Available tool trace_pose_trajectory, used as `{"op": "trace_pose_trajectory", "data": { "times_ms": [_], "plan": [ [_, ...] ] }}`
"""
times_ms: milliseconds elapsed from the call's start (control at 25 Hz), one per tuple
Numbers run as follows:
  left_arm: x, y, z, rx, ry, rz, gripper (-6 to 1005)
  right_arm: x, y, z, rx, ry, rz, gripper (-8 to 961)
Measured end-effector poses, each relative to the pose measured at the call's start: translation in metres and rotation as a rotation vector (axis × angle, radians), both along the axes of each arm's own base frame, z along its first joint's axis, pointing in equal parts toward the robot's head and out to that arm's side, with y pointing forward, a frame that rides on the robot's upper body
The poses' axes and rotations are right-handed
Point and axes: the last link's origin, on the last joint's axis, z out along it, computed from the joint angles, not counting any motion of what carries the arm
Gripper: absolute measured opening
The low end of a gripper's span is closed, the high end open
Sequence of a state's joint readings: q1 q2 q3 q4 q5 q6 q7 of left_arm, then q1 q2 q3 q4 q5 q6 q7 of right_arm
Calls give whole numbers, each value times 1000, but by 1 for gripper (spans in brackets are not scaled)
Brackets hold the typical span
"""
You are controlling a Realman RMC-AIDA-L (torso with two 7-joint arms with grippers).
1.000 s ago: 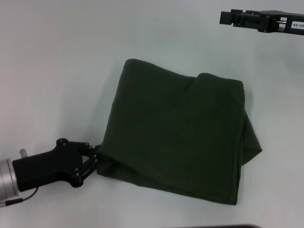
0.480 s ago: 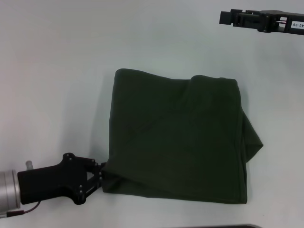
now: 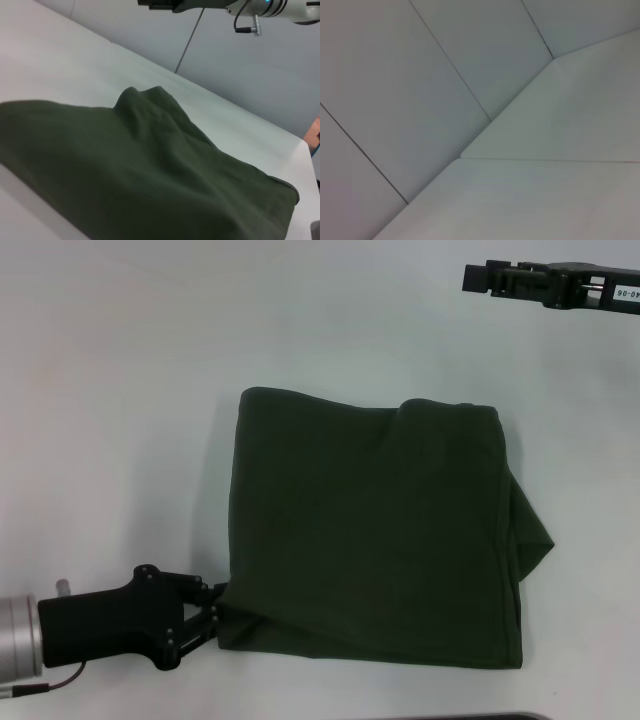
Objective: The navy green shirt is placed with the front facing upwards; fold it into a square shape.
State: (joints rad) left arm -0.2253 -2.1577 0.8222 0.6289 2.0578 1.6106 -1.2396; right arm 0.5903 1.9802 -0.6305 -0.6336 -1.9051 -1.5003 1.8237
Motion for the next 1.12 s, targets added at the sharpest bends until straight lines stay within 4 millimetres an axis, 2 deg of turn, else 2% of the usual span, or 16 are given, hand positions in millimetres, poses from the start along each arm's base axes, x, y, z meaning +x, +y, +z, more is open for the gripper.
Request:
{"op": "trace_pose_trajectory", "data": {
  "times_ms": [320, 560, 640, 880, 1040, 1120],
  "plan": [
    [-4, 6, 10, -13, 17, 51, 131, 0, 1, 2, 4, -2, 1, 703],
    [-7, 6, 19, -41, 40, 43, 345, 1, 1, 4, 10, 0, -3, 703],
    [-7, 4, 22, -67, 43, 31, 581, 2, 0, 5, 12, 1, -5, 703],
    [-3, 3, 36, -79, 32, -16, 765, 4, -1, 5, 14, 2, -12, 704],
    [0, 10, 56, 26, 0, -40, 764, 5, -1, 6, 15, 3, -13, 705],
    [1, 22, 71, 149, -55, -18, 763, 4, -1, 6, 16, 2, -9, 706]
  ]
}}
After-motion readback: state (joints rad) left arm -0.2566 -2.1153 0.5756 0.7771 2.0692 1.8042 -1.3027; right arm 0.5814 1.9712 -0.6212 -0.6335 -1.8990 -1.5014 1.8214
